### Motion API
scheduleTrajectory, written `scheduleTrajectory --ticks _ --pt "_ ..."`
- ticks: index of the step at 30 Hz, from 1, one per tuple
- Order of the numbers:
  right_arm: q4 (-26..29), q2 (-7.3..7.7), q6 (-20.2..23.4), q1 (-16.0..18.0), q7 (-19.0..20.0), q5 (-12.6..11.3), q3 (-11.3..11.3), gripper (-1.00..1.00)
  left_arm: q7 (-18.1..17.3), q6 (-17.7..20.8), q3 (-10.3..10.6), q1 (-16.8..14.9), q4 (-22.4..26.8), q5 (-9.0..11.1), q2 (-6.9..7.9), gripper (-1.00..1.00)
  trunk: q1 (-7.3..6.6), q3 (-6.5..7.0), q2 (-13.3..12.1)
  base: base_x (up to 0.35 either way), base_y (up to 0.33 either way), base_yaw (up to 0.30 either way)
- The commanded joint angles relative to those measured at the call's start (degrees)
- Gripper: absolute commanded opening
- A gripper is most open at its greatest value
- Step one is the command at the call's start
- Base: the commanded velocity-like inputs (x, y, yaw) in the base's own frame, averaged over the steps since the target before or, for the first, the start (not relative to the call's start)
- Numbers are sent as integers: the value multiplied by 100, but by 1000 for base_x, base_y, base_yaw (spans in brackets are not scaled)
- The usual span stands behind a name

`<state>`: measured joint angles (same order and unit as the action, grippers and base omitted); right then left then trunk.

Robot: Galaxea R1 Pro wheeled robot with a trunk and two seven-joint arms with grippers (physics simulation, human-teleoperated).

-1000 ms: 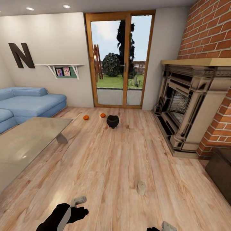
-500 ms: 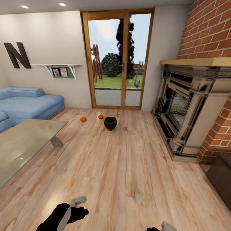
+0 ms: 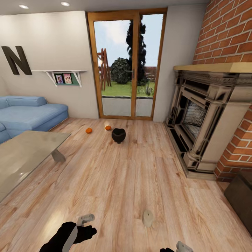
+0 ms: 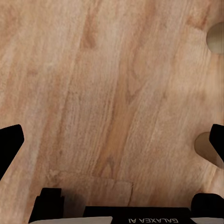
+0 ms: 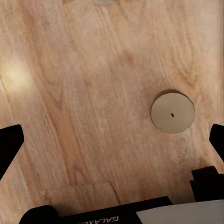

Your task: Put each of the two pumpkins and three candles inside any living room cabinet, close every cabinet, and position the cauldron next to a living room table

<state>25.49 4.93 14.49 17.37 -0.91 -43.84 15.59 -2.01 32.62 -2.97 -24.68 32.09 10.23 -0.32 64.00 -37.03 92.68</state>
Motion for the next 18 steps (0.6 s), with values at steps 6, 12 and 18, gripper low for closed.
scheduleTrajectory --ticks 6,12,18 --pt "-55 4 14 2 -159 -33 23 100 -14 41 -26 -2 7 0 2 100 0 -5 3 0 -6 0" --pt "-86 0 -52 3 -1422 -33 15 100 -9 350 -25 -70 185 -5 19 100 0 -5 3 0 0 0" --pt "-158 -1 -330 1 -1735 -26 19 100 -16 1811 -43 -185 1564 8 13 100 0 -5 3 0 0 0"
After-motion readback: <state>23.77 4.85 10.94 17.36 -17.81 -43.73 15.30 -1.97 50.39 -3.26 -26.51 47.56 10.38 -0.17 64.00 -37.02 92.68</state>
